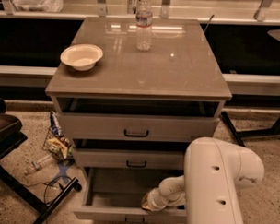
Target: Open bottom drawer
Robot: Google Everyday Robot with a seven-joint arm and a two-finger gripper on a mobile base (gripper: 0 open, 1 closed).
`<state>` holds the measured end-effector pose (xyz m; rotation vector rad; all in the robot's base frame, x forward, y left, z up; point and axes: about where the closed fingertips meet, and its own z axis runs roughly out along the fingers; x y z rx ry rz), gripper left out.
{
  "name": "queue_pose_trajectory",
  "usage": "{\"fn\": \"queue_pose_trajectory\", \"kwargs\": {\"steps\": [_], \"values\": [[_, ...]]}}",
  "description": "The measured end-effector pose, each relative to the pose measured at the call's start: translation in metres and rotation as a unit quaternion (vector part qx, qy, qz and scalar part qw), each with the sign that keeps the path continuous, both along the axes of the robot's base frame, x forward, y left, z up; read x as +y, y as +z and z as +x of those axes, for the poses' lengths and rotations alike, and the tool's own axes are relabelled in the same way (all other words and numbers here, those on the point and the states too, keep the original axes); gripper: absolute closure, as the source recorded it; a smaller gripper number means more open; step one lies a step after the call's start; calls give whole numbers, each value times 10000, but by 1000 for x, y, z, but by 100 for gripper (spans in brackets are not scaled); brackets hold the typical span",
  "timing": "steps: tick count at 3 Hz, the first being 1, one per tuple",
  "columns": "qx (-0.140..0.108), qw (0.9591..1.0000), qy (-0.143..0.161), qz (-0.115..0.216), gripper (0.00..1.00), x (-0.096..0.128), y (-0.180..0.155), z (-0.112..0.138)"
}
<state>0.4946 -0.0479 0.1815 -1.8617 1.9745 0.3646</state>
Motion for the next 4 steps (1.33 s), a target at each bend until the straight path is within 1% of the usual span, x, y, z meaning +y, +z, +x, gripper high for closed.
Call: {"fn": "queue_pose_trajectory", "kwargs": {"steps": [1, 2, 3, 4], "values": [[102, 9997, -187, -70, 100, -4, -15, 9], [103, 9997, -186, -70, 100, -4, -16, 9], [188, 9997, -115, -57, 100, -1, -21, 4], [467, 9989, 8, -27, 100, 1, -36, -12]]}}
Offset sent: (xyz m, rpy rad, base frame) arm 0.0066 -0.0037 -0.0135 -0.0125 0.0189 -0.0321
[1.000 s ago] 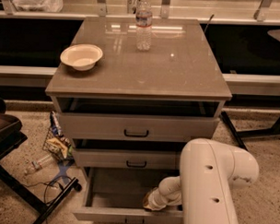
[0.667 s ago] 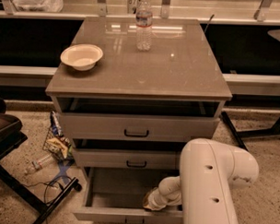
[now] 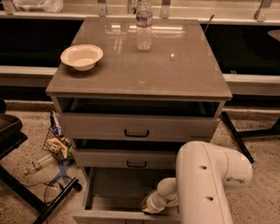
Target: Open bottom drawer
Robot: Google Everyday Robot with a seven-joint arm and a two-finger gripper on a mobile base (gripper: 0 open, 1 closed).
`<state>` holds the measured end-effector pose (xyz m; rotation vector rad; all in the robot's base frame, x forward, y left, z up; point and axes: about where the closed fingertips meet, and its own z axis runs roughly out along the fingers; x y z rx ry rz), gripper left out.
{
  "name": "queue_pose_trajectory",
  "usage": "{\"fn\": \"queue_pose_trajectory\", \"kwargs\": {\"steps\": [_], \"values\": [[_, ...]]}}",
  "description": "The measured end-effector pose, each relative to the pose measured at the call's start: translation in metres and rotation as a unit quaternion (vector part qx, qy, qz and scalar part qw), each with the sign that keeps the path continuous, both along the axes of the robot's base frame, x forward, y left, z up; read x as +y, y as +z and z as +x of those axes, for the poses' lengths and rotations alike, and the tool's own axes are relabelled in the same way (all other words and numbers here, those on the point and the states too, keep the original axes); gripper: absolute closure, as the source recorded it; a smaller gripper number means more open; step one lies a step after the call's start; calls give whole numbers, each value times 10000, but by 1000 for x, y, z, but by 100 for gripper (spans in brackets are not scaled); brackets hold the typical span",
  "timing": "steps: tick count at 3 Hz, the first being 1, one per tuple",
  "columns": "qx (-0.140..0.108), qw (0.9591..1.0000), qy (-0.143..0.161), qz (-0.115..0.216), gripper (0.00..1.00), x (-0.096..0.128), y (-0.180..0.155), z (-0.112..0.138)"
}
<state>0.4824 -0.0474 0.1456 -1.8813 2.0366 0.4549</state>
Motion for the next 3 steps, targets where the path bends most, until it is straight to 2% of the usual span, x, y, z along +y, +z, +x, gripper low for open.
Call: {"fn": "queue_pose_trajectory", "kwargs": {"steps": [1, 2, 3], "values": [[41, 10000, 16, 7, 100, 0, -2, -3], [638, 9980, 16, 24, 100, -16, -24, -60], [662, 9978, 16, 22, 100, -17, -24, -58]]}}
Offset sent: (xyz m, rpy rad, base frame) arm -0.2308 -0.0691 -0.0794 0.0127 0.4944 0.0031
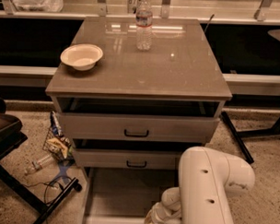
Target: Open bottom drawer
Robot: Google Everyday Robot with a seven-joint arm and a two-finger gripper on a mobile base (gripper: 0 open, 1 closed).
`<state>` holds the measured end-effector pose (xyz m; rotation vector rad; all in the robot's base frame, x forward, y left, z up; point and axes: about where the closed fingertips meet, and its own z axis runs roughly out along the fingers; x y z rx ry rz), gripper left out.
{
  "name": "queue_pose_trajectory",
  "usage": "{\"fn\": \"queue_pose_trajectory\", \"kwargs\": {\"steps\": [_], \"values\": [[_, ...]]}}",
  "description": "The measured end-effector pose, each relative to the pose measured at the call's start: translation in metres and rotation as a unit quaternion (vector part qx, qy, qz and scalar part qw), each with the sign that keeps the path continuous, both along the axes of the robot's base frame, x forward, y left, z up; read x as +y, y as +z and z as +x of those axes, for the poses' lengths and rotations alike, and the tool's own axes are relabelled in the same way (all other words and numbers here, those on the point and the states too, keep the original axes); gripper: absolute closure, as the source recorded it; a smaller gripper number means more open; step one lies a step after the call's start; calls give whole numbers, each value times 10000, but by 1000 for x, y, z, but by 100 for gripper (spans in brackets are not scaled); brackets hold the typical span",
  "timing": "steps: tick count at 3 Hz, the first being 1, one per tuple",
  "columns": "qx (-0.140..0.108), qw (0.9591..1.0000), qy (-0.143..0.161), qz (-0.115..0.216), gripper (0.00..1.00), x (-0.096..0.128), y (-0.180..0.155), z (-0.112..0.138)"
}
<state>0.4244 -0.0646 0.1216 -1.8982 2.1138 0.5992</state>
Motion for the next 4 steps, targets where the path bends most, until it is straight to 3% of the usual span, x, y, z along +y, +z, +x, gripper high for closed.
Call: {"fn": "queue_pose_trajectory", "kwargs": {"steps": [1, 3, 4], "values": [[504, 9987, -10, -41, 100, -36, -3, -72], [529, 9986, -3, -32, 43, -34, -4, -69], [542, 9985, -2, -28, 20, -34, -5, -71]]}}
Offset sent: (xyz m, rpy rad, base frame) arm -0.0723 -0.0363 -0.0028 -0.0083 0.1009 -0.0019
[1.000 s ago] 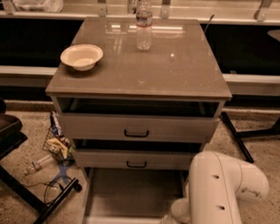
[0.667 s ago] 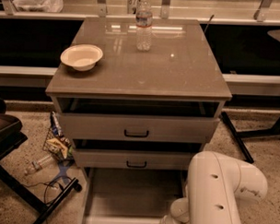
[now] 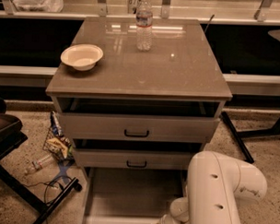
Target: Open bottom drawer
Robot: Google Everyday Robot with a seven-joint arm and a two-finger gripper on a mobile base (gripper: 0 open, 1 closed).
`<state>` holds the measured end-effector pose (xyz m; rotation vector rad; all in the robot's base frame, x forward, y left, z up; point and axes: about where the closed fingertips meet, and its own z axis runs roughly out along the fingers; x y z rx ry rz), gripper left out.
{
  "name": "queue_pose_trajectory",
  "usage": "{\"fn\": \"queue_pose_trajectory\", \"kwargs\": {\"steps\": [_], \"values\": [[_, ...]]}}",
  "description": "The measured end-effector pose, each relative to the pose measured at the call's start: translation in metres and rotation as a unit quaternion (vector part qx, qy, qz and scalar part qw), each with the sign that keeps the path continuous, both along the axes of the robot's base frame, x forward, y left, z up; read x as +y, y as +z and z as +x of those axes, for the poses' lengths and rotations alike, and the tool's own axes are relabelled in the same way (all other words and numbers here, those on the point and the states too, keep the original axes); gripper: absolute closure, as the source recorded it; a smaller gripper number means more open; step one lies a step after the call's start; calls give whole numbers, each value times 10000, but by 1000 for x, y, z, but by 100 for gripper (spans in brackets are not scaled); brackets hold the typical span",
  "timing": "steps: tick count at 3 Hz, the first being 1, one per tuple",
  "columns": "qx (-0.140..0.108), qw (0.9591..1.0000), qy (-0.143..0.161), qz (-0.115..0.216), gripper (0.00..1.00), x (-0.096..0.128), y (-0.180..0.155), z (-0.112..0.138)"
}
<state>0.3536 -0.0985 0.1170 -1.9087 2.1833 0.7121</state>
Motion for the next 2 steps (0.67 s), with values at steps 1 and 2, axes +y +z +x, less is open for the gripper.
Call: {"fn": "queue_pose_trajectory", "kwargs": {"steps": [1, 2], "values": [[5, 10000, 1, 2, 0, -2, 0, 6], [6, 10000, 1, 2, 0, -2, 0, 6]]}}
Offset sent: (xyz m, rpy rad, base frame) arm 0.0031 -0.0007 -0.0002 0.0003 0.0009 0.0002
